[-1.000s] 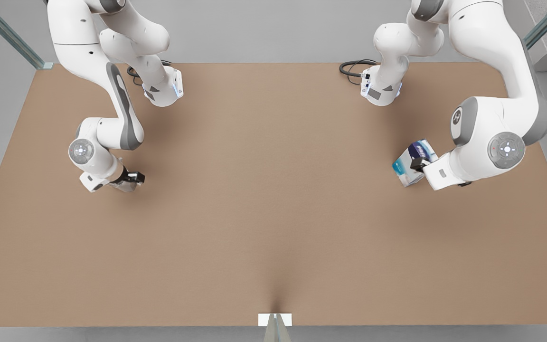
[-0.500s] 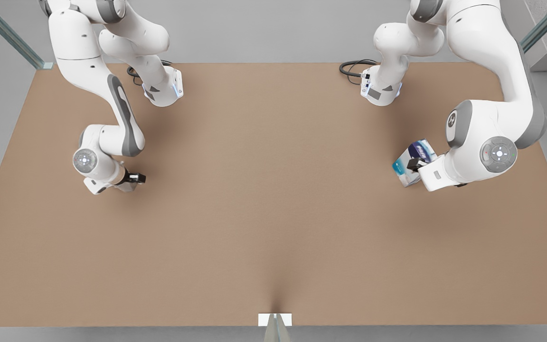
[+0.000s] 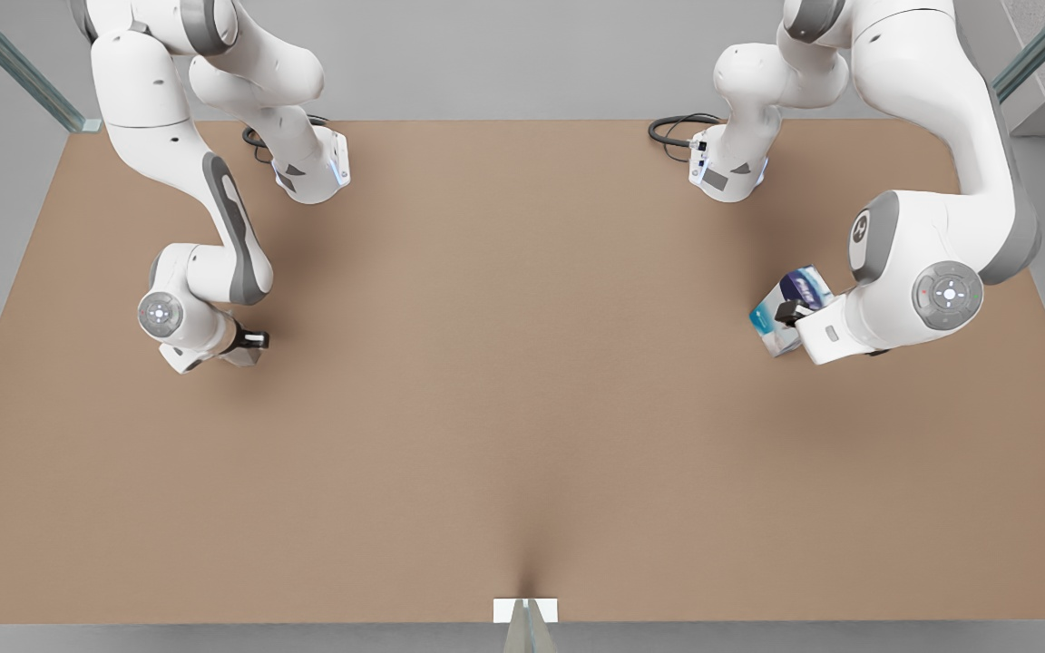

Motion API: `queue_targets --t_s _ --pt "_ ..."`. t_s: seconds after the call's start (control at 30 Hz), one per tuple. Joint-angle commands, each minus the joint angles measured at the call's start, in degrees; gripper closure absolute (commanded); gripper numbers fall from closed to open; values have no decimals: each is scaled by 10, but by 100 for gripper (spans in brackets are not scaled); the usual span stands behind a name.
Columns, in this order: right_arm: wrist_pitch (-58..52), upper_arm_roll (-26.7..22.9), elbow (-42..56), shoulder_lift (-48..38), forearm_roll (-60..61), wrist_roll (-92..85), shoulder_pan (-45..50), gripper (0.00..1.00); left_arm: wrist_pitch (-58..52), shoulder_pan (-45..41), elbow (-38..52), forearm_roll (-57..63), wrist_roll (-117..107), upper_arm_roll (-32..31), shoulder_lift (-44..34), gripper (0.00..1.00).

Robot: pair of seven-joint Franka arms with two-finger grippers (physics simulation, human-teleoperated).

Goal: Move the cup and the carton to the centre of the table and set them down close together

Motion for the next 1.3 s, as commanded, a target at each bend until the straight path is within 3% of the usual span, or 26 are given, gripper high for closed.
queue_targets --t_s 0.0,0.07,0.1,0.5,0.53,0.63,0.77,0.93,1.07,1.2,1.27 --pt "-1 0 0 0 0 1 0 66 0 0 0 0 0 0 0 0" --pt "-10 1 0 0 0 1 1 78 -1 -2 0 1 1 0 0 0" --pt "-14 1 0 0 0 1 2 79 0 -3 0 1 1 0 0 0" --pt "-90 6 48 -5 0 -11 18 79 -1 -3 1 1 1 0 0 0" --pt "-98 6 54 -14 0 -30 50 79 0 -3 0 1 1 0 0 0" --pt "-139 4 188 -13 3 -55 213 79 0 -3 1 1 2 0 1 0" --pt "-138 -1 440 173 43 -59 328 79 0 0 2 -1 1 1 -1 0" --pt "-112 -3 708 407 130 -61 323 79 -16 45 34 23 16 1 -4 0" --pt "-61 -2 728 426 192 -60 341 79 -18 82 29 20 4 2 -4 0" --pt "-89 -1 729 432 209 -58 345 79 43 82 -49 -14 -82 9 -19 0" --pt "-92 -3 728 432 212 -59 345 79 68 40 -114 -16 -179 9 -71 0"
